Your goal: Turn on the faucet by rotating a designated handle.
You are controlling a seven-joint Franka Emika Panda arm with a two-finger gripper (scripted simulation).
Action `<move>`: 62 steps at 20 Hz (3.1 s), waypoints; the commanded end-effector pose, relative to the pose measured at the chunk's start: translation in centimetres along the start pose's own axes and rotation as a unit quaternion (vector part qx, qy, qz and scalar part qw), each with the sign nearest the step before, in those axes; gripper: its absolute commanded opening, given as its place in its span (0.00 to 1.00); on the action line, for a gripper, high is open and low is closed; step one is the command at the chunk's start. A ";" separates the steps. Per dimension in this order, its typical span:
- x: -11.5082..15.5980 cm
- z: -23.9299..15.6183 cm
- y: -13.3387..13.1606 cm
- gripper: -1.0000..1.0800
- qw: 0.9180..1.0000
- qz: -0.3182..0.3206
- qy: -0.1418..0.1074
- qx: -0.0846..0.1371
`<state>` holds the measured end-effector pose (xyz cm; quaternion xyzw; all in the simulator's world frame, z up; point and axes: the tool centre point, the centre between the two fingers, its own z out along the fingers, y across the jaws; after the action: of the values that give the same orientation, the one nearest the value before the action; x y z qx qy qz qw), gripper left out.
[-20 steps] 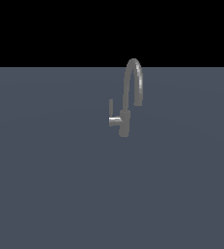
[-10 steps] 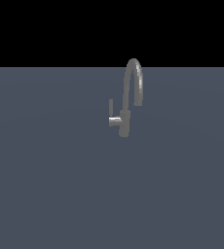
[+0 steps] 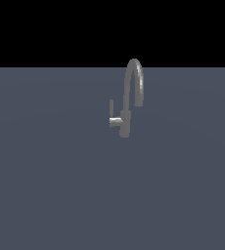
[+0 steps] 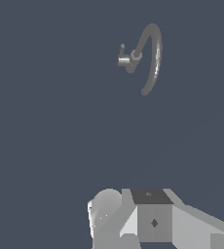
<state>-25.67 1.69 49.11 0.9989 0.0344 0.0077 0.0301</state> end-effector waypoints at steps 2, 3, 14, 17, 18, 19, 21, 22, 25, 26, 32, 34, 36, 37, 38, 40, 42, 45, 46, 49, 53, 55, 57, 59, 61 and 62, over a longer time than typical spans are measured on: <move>0.1 -0.8 -0.2 0.00 1.000 0.016 0.014 -0.003; 0.2 -1.1 -0.3 0.00 1.000 0.022 0.019 -0.004; 1.1 -6.3 -2.7 0.00 0.985 0.131 0.111 -0.027; 1.5 -7.9 -3.9 0.00 0.975 0.167 0.141 -0.037; 1.7 -8.3 -4.3 0.00 0.971 0.179 0.151 -0.040; 1.9 -8.7 -4.7 0.00 0.968 0.190 0.161 -0.043; 2.3 -9.5 -5.6 0.00 0.959 0.212 0.179 -0.050; 2.6 -9.8 -6.0 0.00 0.955 0.223 0.188 -0.054; 3.4 -10.6 -7.5 0.00 0.941 0.254 0.213 -0.064; 3.8 -10.8 -7.9 0.00 0.936 0.264 0.221 -0.068; 6.3 -11.1 -10.9 0.00 0.905 0.320 0.264 -0.090; 7.4 -10.9 -11.8 0.00 0.895 0.337 0.277 -0.097; 8.5 -10.5 -12.6 0.00 0.884 0.353 0.288 -0.105; 9.2 -10.2 -13.0 0.00 0.879 0.361 0.293 -0.109; 9.8 -9.9 -13.4 0.00 0.873 0.369 0.298 -0.112; 11.1 -9.2 -14.1 0.00 0.863 0.384 0.307 -0.120; 12.6 -8.2 -14.7 0.00 0.852 0.399 0.315 -0.127; 14.9 -6.5 -15.4 0.00 0.836 0.420 0.324 -0.139; 15.6 -5.8 -15.5 0.00 0.831 0.427 0.327 -0.142; 18.1 -3.5 -15.8 0.00 0.815 0.448 0.333 -0.153; 21.4 0.2 -15.4 0.00 0.795 0.476 0.337 -0.168; 23.0 2.2 -15.0 0.00 0.785 0.490 0.337 -0.174; 24.6 4.5 -14.4 0.00 0.775 0.504 0.336 -0.181; 26.1 6.9 -13.6 0.00 0.764 0.519 0.334 -0.188; 27.5 9.4 -12.6 0.00 0.754 0.533 0.331 -0.194; 28.2 10.8 -12.0 0.00 0.749 0.541 0.329 -0.197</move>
<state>0.65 15.80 40.03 0.7653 -0.4945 0.3603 0.1999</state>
